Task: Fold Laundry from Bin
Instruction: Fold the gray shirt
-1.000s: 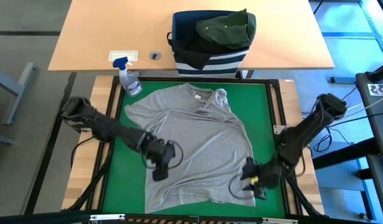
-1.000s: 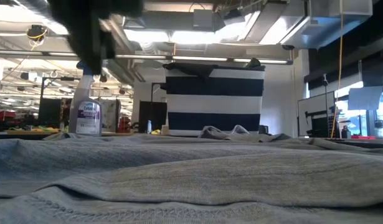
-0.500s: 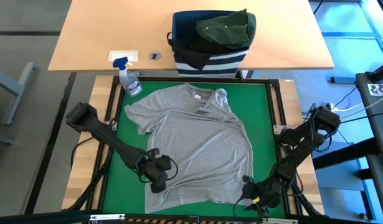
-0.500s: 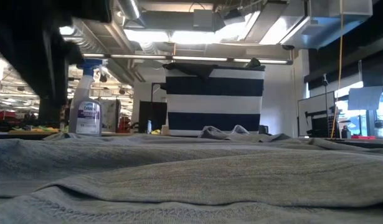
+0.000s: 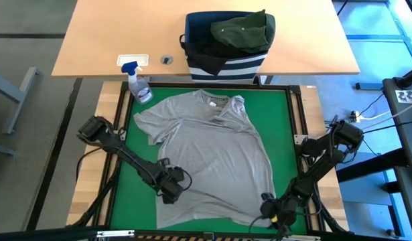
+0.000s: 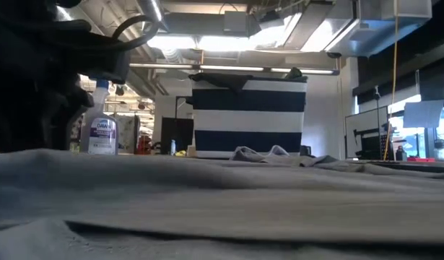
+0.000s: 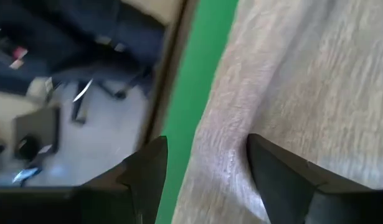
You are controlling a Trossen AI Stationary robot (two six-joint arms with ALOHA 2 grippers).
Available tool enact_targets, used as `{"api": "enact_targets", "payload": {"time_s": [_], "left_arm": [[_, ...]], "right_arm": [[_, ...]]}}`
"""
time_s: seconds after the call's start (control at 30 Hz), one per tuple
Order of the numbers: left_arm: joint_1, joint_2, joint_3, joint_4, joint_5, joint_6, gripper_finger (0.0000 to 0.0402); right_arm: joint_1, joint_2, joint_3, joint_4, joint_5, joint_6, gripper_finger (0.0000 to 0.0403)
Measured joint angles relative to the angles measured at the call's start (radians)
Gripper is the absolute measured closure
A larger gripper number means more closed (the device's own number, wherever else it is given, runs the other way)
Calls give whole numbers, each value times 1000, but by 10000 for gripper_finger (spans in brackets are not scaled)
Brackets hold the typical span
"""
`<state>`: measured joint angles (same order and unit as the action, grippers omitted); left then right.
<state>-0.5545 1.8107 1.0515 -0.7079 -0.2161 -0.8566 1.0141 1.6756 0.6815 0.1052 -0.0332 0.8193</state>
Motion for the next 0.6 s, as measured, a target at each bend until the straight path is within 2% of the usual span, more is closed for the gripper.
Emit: {"api": "enact_targets", "payload": {"time_s": [0.23, 0.4, 0.53, 0.6], "left_arm": [[0, -6, -1, -17, 4, 3, 257], [7, -67, 43, -28, 112, -1, 257], [-28, -138, 99, 92, 127, -45, 257], [-57, -142, 111, 232, 128, -60, 257]], "right_arm": [[19, 0, 2, -13, -75, 2, 178], [-14, -32, 49, -108, -95, 6, 178], [-40, -74, 90, -229, -25, -15, 178], [-41, -87, 93, -265, 31, -24, 178]]}}
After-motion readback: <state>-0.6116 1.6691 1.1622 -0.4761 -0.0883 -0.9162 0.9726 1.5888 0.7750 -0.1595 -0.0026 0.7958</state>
